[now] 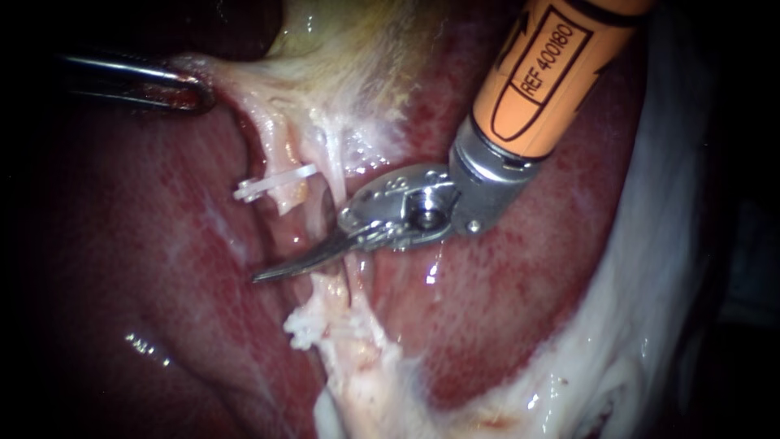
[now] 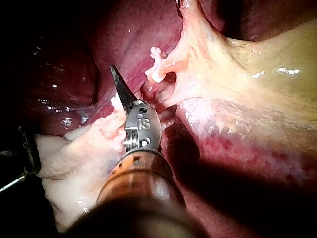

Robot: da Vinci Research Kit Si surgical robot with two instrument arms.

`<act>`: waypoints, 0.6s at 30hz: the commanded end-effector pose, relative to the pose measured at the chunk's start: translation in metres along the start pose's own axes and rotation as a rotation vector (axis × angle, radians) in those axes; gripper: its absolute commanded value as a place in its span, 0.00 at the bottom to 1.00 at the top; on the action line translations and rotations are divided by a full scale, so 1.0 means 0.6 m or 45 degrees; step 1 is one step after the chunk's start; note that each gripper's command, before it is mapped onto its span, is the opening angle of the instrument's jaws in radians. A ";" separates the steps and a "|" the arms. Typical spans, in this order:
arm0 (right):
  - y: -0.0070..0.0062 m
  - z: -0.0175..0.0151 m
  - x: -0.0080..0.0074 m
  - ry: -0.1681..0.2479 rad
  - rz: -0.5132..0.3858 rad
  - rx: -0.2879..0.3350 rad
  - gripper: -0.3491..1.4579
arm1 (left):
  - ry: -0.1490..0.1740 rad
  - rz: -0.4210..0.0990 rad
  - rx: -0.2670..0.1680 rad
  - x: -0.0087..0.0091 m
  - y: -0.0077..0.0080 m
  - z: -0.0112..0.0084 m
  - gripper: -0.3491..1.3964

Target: Go back from the cut left tube

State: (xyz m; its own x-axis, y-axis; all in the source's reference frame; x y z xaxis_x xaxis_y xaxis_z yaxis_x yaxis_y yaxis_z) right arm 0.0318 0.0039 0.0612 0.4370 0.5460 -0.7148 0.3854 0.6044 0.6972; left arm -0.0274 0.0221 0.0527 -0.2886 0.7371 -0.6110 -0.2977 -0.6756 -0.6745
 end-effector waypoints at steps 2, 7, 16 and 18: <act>0.0000 -0.0001 0.0000 0.027 -0.001 -0.008 0.31 | 0.000 0.000 0.000 0.0000 0.0000 0.0000 0.00; -0.0001 0.0001 0.0003 0.126 0.048 -0.050 0.88 | 0.000 0.000 0.000 0.0000 0.0000 0.0000 0.00; -0.0003 0.0002 0.0000 0.139 0.064 -0.080 0.98 | -0.001 0.001 -0.004 -0.0002 -0.0001 0.0001 0.00; -0.0012 -0.0004 -0.0005 0.151 0.064 -0.126 0.99 | 0.000 0.001 -0.003 -0.0003 -0.0002 0.0002 0.00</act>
State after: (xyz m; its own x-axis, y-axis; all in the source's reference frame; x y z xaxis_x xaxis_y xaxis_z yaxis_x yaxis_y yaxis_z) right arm 0.0308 0.0032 0.0608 0.3501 0.6406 -0.6834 0.2716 0.6287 0.7286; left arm -0.0274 0.0220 0.0530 -0.2892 0.7364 -0.6116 -0.2961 -0.6764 -0.6744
